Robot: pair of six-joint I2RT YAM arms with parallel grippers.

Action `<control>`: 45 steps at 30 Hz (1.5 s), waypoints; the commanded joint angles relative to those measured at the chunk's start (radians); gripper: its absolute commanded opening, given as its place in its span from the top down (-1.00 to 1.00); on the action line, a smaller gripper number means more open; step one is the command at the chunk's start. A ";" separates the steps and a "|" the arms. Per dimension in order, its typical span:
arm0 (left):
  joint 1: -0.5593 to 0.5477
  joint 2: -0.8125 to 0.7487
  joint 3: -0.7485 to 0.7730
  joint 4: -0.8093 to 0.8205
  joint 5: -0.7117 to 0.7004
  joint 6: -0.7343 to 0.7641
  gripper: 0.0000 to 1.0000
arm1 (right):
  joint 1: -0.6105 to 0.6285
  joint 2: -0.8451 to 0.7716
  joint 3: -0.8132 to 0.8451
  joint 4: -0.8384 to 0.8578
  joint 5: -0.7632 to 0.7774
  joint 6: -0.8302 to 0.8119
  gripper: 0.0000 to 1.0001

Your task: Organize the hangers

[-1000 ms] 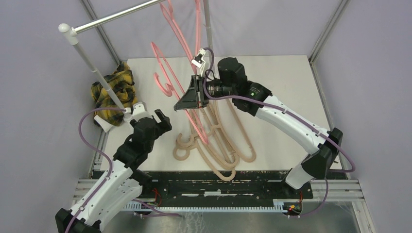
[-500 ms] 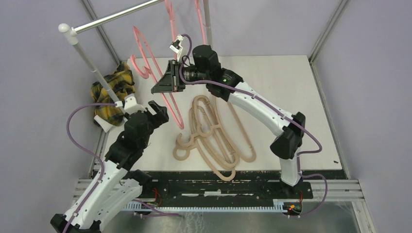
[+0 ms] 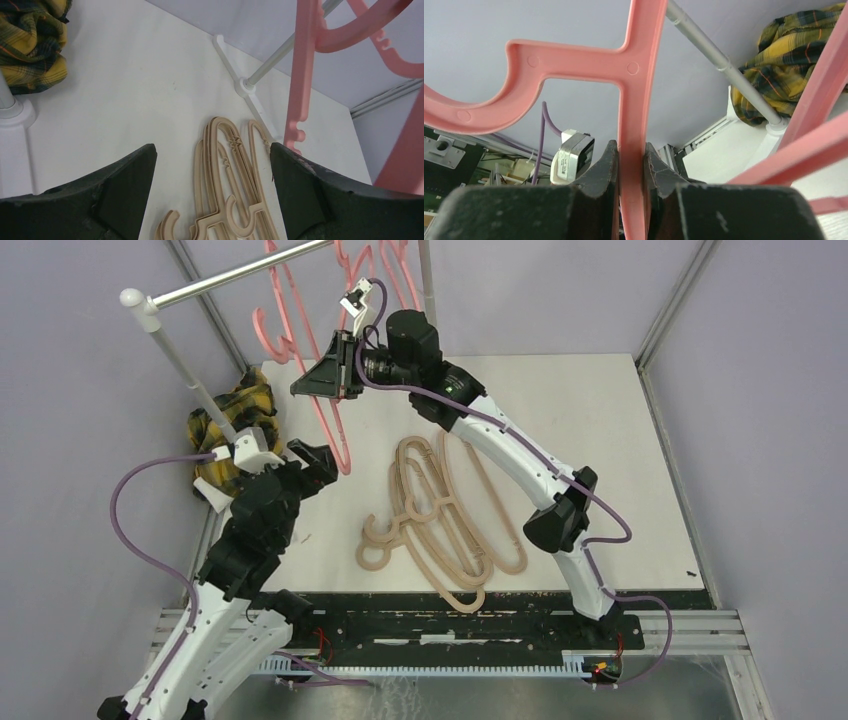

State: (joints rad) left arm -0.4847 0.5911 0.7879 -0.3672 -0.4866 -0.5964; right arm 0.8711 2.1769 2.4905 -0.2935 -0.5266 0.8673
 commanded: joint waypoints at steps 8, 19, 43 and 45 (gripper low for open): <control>-0.004 -0.070 0.080 0.085 0.070 0.074 -0.98 | -0.007 0.051 0.063 0.084 0.041 0.016 0.98; -0.004 -0.009 0.049 0.141 0.126 0.028 -0.98 | -0.004 0.053 0.061 0.092 0.057 0.029 0.98; -0.013 0.195 0.055 0.083 -0.128 0.042 0.93 | 0.028 -0.026 -0.019 0.054 0.045 -0.020 0.97; -0.013 0.226 0.091 0.053 -0.174 0.062 0.94 | 0.028 -0.061 -0.051 0.010 0.061 -0.054 0.75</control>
State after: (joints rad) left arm -0.5274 0.7750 0.8135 -0.2646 -0.4465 -0.5411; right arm 0.8951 2.2417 2.4554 -0.2619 -0.4240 0.8562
